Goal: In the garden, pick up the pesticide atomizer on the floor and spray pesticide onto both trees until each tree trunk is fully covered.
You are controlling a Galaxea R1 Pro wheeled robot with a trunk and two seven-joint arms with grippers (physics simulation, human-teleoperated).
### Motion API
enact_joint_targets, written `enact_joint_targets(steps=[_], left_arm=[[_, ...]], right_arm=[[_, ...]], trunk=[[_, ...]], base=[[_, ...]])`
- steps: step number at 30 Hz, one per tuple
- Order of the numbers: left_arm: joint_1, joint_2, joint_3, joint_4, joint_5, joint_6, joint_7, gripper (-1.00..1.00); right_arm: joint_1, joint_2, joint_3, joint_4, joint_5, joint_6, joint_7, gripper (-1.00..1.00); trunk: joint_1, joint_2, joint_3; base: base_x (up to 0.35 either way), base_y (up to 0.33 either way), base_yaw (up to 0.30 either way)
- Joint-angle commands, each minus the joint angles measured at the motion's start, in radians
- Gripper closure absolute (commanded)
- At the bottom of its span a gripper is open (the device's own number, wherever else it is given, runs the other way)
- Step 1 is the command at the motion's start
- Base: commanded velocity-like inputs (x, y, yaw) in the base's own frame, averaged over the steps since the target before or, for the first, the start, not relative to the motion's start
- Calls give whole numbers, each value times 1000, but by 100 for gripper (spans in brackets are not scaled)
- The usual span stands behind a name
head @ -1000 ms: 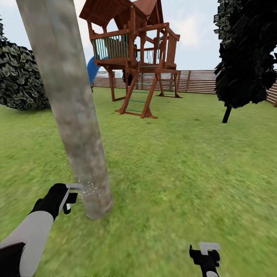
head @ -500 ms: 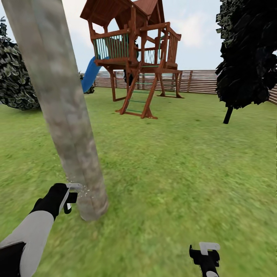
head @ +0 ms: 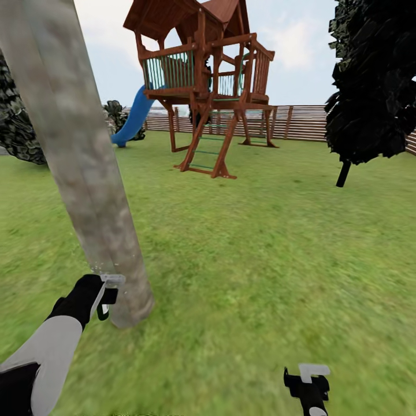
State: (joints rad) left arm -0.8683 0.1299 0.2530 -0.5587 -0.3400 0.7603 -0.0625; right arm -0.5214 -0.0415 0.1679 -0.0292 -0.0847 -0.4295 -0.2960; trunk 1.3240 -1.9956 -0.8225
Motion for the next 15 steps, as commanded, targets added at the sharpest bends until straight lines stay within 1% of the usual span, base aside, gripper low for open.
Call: enact_joint_targets(steps=[1,3,4,6,7,8,9,10,11,14,15], left_arm=[[0,-1,5,-1,-10,4,-7,100],[0,2,3,-1,-11,4,-7,100],[-2,12,4,-5,-10,5,-7,100],[-6,19,3,-17,-11,6,-7,100],[-11,18,2,-26,-12,19,-7,100],[-23,16,1,-33,-12,52,-9,100],[-39,17,0,-39,-13,100,-36,100],[-46,20,-5,-42,-15,120,-78,100],[-46,21,-21,-43,-17,129,-107,100],[-39,21,-72,-43,-17,131,-121,100],[-39,21,-77,-44,-17,131,-121,100]], right_arm=[[0,0,9,0,-9,-3,-2,-100],[0,0,9,0,-9,-3,-2,-100],[0,0,9,0,-9,-3,-2,-100],[0,-1,9,0,-9,-2,-2,-100],[0,-1,9,0,-9,-2,-2,-100],[0,-1,9,0,-9,-2,-2,-100],[0,-2,9,0,-9,-2,-2,-100],[0,-3,9,0,-9,-2,-2,-100],[0,-3,9,0,-8,-2,-2,-100],[0,-3,9,0,-9,-2,-2,-100],[0,-3,9,0,-9,-2,-2,-100]], trunk=[[0,0,-1],[0,0,-1],[0,0,-1],[0,0,-1],[0,0,-1],[0,0,-1],[0,0,-1],[0,0,-1],[0,0,-1],[0,0,-1],[0,0,-1]], base=[[111,-249,266],[154,-202,272],[57,-60,237],[22,-23,98],[8,-8,34],[4,-4,17],[2,-2,7],[1,-1,3],[0,0,0],[0,0,0],[0,0,0]])
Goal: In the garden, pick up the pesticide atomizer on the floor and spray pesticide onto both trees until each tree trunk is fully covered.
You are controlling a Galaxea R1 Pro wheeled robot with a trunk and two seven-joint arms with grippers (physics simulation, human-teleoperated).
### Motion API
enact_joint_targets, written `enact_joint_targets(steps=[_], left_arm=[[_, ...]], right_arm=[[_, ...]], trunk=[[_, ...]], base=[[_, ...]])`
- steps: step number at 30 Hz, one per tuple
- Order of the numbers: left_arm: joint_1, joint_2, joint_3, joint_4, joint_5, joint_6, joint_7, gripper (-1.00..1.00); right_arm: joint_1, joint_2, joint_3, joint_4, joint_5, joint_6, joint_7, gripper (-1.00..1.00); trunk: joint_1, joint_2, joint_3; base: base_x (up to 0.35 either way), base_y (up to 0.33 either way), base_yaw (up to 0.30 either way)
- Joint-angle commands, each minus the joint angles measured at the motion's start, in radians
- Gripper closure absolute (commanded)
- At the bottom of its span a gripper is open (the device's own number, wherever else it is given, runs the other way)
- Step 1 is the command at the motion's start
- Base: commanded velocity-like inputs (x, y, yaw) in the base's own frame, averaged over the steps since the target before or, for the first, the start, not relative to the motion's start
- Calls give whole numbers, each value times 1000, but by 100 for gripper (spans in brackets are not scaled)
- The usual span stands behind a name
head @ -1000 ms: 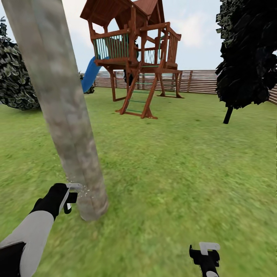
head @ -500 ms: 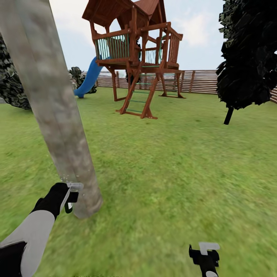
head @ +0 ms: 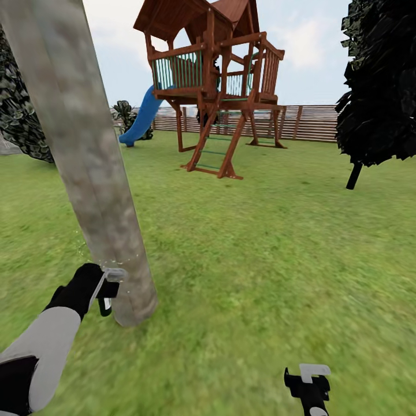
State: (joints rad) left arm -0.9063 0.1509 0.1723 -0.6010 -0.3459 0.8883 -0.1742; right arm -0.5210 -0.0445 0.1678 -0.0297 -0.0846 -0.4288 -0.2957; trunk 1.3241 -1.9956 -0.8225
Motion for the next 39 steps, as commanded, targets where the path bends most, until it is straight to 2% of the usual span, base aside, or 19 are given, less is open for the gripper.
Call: enact_joint_targets(steps=[1,13,31,39], left_arm=[[0,-1,1,-2,-12,3,-9,100],[-7,-4,6,-2,-7,6,-8,100],[-8,-9,8,-2,-8,6,-4,100],[-4,-8,10,-2,-8,5,0,100]], right_arm=[[-1,0,9,1,-9,-3,-2,-100],[-1,1,9,1,-9,-3,-2,-100],[-1,3,9,1,-9,-3,-2,-100],[-1,-1,9,1,-7,-3,-2,-100]], trunk=[[0,0,-1],[0,0,-1],[0,0,-1],[0,0,-1]], base=[[0,0,0],[78,-236,5],[35,-274,264],[147,-270,37]])
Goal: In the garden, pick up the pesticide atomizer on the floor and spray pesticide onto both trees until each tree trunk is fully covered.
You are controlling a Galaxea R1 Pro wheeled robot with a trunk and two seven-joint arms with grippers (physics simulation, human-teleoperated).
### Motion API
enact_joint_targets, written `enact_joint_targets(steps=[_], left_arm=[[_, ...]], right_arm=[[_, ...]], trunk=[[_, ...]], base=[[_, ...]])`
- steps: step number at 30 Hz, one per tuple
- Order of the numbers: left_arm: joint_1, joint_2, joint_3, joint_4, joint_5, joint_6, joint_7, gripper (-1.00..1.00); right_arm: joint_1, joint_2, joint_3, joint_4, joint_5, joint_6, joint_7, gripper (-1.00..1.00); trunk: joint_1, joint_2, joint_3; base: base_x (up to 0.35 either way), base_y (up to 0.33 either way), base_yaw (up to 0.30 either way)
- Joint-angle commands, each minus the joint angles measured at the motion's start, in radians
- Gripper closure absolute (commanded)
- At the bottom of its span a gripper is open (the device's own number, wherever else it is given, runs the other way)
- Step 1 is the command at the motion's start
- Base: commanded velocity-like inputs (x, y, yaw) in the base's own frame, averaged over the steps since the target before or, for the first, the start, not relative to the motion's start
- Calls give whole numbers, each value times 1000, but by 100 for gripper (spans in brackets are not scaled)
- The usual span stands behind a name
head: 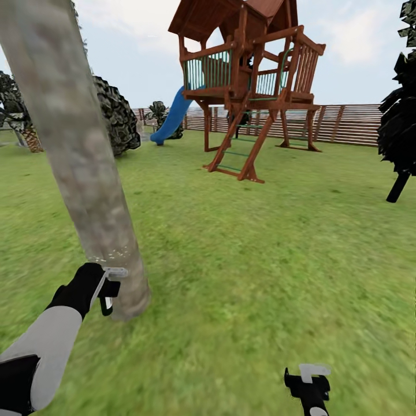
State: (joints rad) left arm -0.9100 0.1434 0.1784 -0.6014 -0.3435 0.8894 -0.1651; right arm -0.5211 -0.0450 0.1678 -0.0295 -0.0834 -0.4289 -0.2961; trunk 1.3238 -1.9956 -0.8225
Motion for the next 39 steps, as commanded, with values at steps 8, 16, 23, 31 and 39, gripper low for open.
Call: enact_joint_targets(steps=[8,16,23,31,39], left_arm=[[0,2,7,-1,-11,3,-4,100],[29,42,10,2,-14,2,-3,100],[45,29,14,-1,-9,0,-2,100],[77,105,10,12,-10,-72,4,100],[125,29,66,17,30,-97,6,100]], right_arm=[[0,2,9,0,-10,-3,-2,-100],[0,4,9,0,-10,-4,-2,-100],[0,4,9,0,-10,-4,-2,-100],[0,4,9,0,-10,-4,-2,-100],[0,4,9,0,-10,-4,-2,-100]], trunk=[[0,0,-1],[0,0,-1],[0,0,-1],[0,0,-1],[0,0,-1]], base=[[150,-269,64],[151,-268,271],[203,-223,154],[239,-180,102],[126,-88,275]])
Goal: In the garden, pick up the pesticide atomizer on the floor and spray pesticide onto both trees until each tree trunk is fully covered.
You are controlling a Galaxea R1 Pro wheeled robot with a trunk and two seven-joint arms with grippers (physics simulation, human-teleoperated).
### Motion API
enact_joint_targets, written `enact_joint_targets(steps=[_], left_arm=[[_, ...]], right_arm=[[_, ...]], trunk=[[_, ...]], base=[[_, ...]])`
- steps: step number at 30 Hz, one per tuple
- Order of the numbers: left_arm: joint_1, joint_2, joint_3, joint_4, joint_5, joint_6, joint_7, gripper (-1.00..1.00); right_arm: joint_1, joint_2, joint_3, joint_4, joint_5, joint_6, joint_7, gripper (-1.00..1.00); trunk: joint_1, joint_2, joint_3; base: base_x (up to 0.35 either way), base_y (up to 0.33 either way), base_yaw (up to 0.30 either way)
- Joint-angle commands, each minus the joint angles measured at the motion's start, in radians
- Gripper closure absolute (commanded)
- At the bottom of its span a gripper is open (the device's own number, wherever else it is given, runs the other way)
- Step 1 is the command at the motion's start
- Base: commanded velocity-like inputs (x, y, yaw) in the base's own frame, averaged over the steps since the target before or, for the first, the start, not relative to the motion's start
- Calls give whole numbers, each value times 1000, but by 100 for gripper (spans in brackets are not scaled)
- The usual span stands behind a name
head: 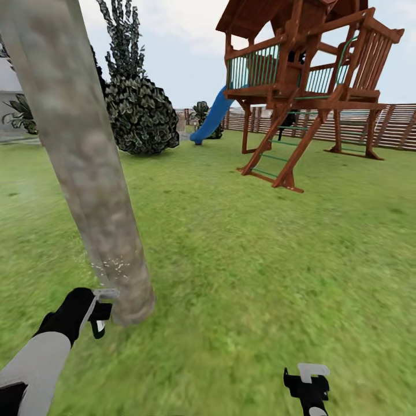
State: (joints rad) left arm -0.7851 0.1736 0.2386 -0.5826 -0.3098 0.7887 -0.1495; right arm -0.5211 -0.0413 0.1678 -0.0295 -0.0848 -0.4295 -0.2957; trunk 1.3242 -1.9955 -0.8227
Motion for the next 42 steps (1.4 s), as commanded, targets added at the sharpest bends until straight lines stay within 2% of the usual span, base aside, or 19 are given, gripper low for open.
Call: enact_joint_targets(steps=[1,5,6,9,13,16,25,29,33,42], left_arm=[[25,1,15,-6,-6,3,-7,100],[31,4,18,-1,-5,1,33,100],[53,6,20,0,-2,-25,61,100],[72,1,23,-11,1,-61,77,100],[75,1,88,-15,2,-71,80,100],[75,2,100,-15,0,-73,80,100],[75,-14,103,-17,4,-74,81,100],[75,-20,102,-16,6,-74,81,100],[75,-36,102,-17,5,-74,81,100],[75,-38,105,-17,5,-75,81,100]], right_arm=[[0,0,9,0,-9,-3,-2,-100],[0,0,9,0,-9,-2,-2,-100],[0,0,9,0,-8,-2,-2,-100],[0,-1,9,0,-8,-2,-2,-100],[0,-1,9,0,-8,-2,-2,-100],[0,-1,9,0,-9,-2,-2,-100],[0,-2,9,0,-8,-2,-2,-100],[0,-2,9,0,-8,-2,-2,-100],[0,-1,9,0,-8,-2,-2,-100],[0,1,9,0,-7,-3,-2,-100]], trunk=[[0,0,-1],[0,0,-1],[0,0,-1],[0,0,-1],[0,0,-1],[0,0,-1],[0,0,-1],[0,0,-1],[0,0,-1],[0,0,-1]], base=[[0,0,191],[0,0,37],[0,0,2],[0,0,0],[130,0,0],[283,-50,107],[88,-250,256],[85,-273,19],[95,-273,1],[97,-273,159]])
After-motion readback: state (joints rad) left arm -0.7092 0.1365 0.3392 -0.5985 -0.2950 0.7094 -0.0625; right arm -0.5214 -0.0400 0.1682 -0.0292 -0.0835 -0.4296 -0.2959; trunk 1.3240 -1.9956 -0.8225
